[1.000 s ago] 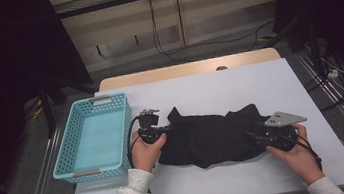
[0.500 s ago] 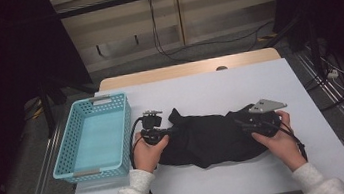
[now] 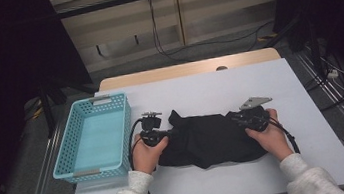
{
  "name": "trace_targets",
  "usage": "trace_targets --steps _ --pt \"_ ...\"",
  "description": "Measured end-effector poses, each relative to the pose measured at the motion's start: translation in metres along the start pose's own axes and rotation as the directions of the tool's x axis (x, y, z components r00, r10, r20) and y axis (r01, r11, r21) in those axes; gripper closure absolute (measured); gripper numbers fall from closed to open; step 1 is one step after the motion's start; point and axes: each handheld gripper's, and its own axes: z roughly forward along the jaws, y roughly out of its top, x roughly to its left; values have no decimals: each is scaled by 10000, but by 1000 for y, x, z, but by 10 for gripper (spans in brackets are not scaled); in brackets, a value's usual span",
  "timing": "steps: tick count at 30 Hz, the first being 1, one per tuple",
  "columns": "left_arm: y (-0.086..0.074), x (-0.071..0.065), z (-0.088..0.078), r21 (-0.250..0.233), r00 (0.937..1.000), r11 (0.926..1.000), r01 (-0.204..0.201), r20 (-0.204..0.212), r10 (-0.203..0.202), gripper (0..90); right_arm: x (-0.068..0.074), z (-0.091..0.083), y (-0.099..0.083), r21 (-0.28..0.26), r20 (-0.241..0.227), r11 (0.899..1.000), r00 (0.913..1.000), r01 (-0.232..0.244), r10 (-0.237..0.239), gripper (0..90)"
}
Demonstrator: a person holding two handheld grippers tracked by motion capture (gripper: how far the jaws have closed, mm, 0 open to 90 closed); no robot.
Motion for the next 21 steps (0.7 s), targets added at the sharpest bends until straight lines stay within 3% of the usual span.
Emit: trace_targets --steps 2,4,8,13,14,19,21 --pt "0 -1 -1 -5 10000 10000 -34 12 34 853 0 -4 0 -100 75 9997 9997 225 -224 872" --pt "0 -1 -1 -6 10000 10000 -37 26 37 853 0 -11 -3 -483 -43 9988 10000 1 -3 874" --pt "0 -1 1 120 10000 9999 -37 53 36 853 4 -30 -8 -749 -251 9970 9994 212 -232 875" --pt "-1 -2 2 173 10000 9998 -41 -6 41 853 9 -41 -28 -191 -726 9995 9970 268 -281 875" --pt "-1 -2 3 183 10000 9998 -56 -12 56 853 8 -43 -35 -380 -828 9993 9965 43 -74 874" --pt "-1 -4 4 273 10000 9996 -70 54 69 853 8 -47 -36 -233 -697 9997 9976 27 -43 856" --pt "-1 -3 5 331 9999 9994 -90 86 88 853 8 -45 -33 -317 -677 9995 9977 20 -41 761"
